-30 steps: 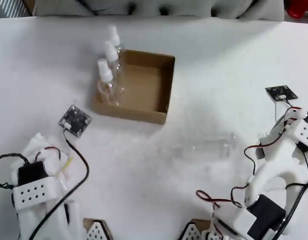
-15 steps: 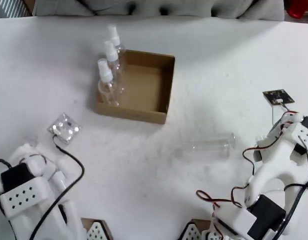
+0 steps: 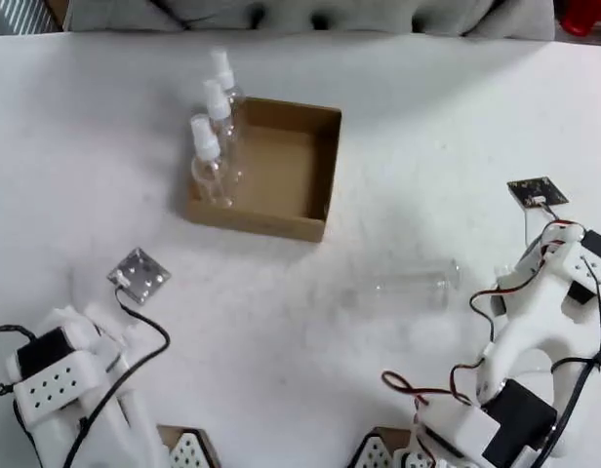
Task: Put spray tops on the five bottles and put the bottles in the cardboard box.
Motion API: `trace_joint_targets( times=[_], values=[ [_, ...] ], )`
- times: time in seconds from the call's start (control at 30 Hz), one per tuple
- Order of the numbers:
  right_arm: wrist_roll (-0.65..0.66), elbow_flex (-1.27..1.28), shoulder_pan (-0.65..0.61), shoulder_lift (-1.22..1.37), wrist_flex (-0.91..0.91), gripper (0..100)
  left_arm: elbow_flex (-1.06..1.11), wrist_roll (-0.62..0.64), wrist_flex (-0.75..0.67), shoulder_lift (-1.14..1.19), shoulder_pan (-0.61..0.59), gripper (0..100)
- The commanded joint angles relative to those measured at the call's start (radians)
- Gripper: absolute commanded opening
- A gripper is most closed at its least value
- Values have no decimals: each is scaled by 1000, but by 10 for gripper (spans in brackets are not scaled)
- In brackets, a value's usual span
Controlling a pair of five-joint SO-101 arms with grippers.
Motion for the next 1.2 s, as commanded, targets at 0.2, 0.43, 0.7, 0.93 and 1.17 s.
trace_joint_targets(
  times=[0.2,0.43,0.7,0.93,1.17],
  values=[
    [5,-11,-13,-42,-12,16,107,-63,-60,12,-7,20],
    [3,-8,-24,-42,-12,16,123,-35,-86,8,33,20],
    [2,-8,-35,-42,15,16,124,104,-78,10,265,20],
    [2,-12,-35,-44,24,16,120,269,-91,10,424,20],
    [2,-12,-35,-44,24,16,120,282,-74,10,538,20]
  ],
)
